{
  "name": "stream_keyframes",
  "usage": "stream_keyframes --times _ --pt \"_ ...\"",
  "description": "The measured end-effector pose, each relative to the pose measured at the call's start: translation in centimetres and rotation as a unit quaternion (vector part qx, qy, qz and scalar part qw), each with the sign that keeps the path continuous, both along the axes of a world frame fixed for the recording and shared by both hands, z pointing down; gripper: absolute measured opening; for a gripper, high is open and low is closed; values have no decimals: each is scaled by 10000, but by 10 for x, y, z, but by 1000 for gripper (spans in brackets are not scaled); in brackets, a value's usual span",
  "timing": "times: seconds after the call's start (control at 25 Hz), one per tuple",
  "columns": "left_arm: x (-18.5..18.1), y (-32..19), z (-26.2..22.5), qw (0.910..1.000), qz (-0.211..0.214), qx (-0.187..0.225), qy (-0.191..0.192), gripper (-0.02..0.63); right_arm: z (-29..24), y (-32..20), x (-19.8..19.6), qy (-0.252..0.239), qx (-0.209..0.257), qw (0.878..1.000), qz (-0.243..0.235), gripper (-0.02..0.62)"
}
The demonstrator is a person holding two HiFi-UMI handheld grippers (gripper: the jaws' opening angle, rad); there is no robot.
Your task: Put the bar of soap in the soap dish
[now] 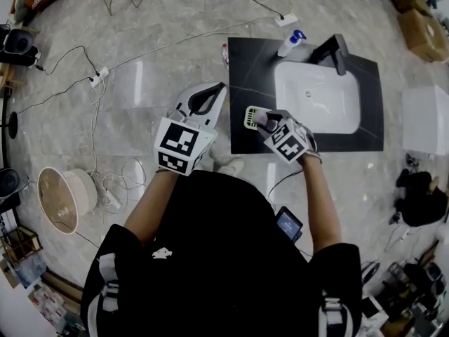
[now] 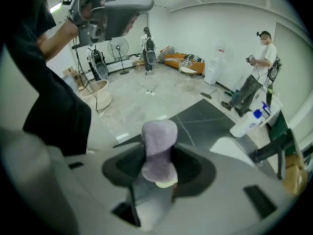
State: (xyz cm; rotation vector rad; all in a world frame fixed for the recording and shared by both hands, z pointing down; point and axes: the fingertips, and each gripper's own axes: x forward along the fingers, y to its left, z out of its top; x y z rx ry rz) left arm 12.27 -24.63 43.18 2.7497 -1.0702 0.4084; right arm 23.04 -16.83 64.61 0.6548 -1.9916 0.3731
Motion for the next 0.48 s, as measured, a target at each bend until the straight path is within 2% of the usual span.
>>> stream_keyframes --times 0.48 --pt "-20 -12 14 9994 -311 -166 -73 25 62 -6 4 599 -554 9955 -476 204"
